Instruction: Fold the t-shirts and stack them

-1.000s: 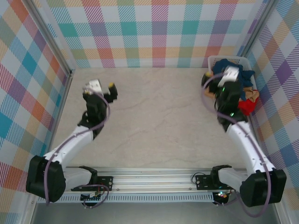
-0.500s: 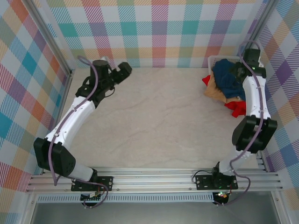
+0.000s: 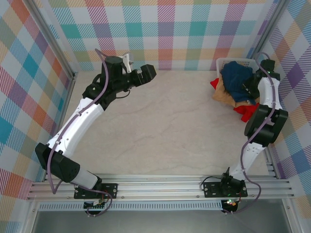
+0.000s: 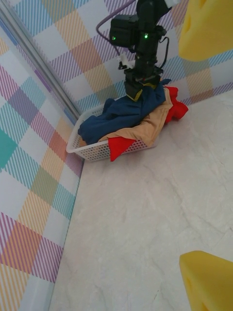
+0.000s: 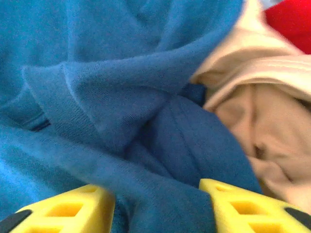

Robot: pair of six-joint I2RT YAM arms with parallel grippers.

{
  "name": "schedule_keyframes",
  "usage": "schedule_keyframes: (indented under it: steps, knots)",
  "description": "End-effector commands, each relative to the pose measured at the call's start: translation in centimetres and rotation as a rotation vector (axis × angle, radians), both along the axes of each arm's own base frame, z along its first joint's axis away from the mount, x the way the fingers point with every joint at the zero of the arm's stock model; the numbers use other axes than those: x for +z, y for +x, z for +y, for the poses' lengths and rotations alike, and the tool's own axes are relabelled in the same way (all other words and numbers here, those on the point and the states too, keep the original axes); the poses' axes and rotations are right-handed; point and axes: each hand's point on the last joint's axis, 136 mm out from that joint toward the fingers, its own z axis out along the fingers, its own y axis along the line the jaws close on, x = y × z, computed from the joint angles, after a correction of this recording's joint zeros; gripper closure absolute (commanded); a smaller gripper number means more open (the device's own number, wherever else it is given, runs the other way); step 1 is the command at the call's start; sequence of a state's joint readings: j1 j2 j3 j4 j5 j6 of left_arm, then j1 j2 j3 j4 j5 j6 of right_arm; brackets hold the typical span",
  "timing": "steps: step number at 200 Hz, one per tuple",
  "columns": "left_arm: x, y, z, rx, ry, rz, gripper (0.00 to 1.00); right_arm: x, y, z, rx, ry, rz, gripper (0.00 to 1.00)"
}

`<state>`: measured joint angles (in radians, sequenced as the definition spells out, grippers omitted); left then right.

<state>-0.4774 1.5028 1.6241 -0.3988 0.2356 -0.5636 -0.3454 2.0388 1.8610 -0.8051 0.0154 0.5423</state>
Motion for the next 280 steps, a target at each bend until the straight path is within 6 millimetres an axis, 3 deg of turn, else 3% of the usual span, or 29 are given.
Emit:
schedule_keyframes:
  steps: [1, 16, 31, 63, 93, 109, 132, 157, 185, 212, 237, 257, 280]
  knots:
    - [0.5, -0.3, -1.1, -0.035, -0.005, 0.004, 0.00, 2.2, 1.9, 1.3, 0.064, 0.025, -0.096, 0.75]
    - [0.3, -0.4, -1.8, -0.052, -0.019, 0.014, 0.00, 4.4, 2.7, 1.8, 0.090, -0.012, -0.154, 0.91]
    - [-0.1, -0.5, -2.5, -0.064, -0.010, 0.019, 0.00, 7.5, 3.0, 2.6, 0.112, -0.065, -0.218, 1.00]
    - [-0.6, -0.3, -3.1, -0.060, 0.000, 0.021, 0.00, 16.7, 2.3, 4.9, 0.123, -0.167, -0.408, 1.00]
    - [-1.3, 0.2, -3.0, -0.045, 0.024, 0.033, 0.00, 23.6, 2.2, 8.0, 0.180, -0.175, -0.572, 1.00]
    - [-1.9, 0.6, -2.3, 0.000, 0.056, 0.051, 0.00, 27.9, 2.8, 11.6, 0.298, -0.170, -0.707, 1.00]
    - [-2.3, 1.1, -0.7, 0.090, 0.107, 0.065, 0.00, 35.0, 2.8, 18.5, 0.506, -0.109, -0.916, 1.00]
    - [-2.7, 1.3, 2.4, 0.230, 0.206, 0.092, 0.00, 42.0, 0.7, 25.7, 0.696, -0.038, -1.129, 1.00]
    - [-2.5, 0.5, 6.8, 0.413, 0.311, 0.098, 0.00, 47.0, -1.9, 30.5, 0.774, 0.106, -1.303, 1.00]
    - [-1.7, -0.8, 10.6, 0.562, 0.382, 0.085, 0.01, 47.9, -3.6, 34.5, 0.866, 0.274, -1.336, 1.00]
    - [-1.6, -1.5, 11.4, 0.583, 0.386, 0.073, 0.01, 45.3, -3.8, 37.2, 0.924, 0.331, -1.228, 1.00]
    - [-2.1, -1.7, 11.0, 0.556, 0.371, 0.081, 0.02, 41.0, -2.9, 38.9, 0.938, 0.383, -1.076, 1.00]
    - [-3.2, -1.9, 10.7, 0.546, 0.358, 0.114, 0.05, 33.3, -2.8, 42.2, 0.984, 0.420, -0.856, 1.00]
